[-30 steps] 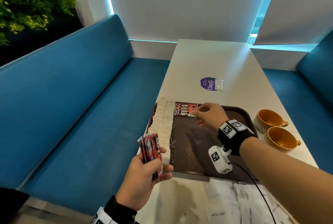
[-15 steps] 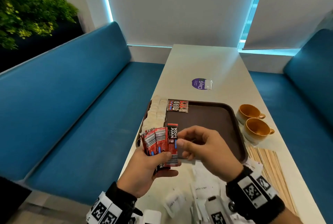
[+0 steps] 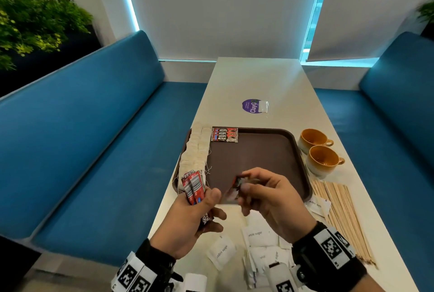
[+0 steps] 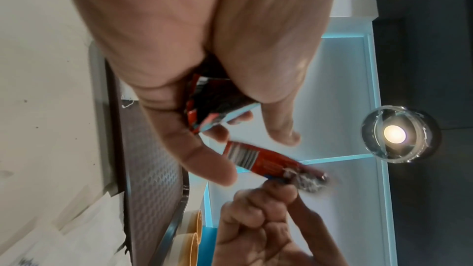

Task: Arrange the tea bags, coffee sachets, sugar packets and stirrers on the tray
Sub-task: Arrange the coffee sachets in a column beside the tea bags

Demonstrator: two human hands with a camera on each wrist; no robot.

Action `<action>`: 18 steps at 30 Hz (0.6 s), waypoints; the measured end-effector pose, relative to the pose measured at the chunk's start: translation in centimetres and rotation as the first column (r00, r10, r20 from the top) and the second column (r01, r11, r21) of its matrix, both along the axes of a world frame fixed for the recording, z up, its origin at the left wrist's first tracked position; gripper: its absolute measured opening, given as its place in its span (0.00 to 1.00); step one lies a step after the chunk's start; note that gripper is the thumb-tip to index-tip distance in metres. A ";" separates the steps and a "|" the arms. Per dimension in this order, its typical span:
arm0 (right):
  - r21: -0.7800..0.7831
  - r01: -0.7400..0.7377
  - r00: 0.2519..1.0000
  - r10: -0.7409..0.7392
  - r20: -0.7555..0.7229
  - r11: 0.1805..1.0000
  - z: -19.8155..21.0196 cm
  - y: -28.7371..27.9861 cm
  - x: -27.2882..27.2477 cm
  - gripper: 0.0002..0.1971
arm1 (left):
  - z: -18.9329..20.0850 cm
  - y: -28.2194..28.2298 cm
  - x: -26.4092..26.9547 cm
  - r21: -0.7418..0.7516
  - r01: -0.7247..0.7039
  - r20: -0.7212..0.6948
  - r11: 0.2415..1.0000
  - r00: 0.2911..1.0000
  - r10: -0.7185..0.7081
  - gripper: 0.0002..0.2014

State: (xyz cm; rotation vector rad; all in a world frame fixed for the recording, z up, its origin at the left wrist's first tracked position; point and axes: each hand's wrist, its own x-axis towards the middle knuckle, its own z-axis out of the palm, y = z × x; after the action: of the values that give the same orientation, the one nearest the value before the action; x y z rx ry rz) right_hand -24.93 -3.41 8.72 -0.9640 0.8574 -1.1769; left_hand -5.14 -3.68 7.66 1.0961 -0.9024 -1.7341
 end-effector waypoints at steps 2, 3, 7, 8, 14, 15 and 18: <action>0.008 -0.012 0.997 0.012 0.070 1.000 -0.1 0.1 -0.3 0.08 | 0.1 0.1 -0.1 0.004 -0.015 -0.008 1.000 1.000 0.015 0.17; 0.011 -0.018 0.998 0.017 0.068 1.000 -0.2 0.1 -0.4 0.12 | 0.2 0.1 -0.1 -0.004 -0.009 -0.005 1.000 1.000 0.009 0.16; -0.013 -0.023 0.997 0.022 -0.074 1.000 -0.4 0.3 -0.2 0.16 | 0.3 -0.1 0.0 -0.064 0.007 0.029 0.998 1.000 -0.006 0.14; -0.028 -0.030 0.990 0.026 -0.138 0.999 -0.5 0.4 -0.2 0.13 | 0.2 -0.2 0.1 -0.081 0.000 0.037 0.997 0.999 0.003 0.13; -0.036 -0.055 0.949 0.041 -0.313 0.998 -0.4 0.5 0.1 0.08 | 0.1 -0.4 0.1 -0.113 -0.059 -0.005 0.992 0.998 0.059 0.11; -0.017 -0.051 0.947 0.042 -0.319 0.999 -0.3 0.4 0.3 0.11 | 0.1 -0.3 0.1 -0.117 -0.068 -0.004 0.991 0.998 0.068 0.12; 0.039 -0.060 0.940 0.070 -0.334 0.997 0.0 0.5 0.4 0.20 | 0.0 -0.4 0.0 -0.151 -0.060 -0.009 0.987 0.998 0.060 0.12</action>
State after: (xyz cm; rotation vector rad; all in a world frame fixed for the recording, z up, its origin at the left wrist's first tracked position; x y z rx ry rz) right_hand -24.49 -2.93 8.70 -1.1811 1.1011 -0.9541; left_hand -5.10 -4.04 7.70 1.0090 -0.9720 -1.5908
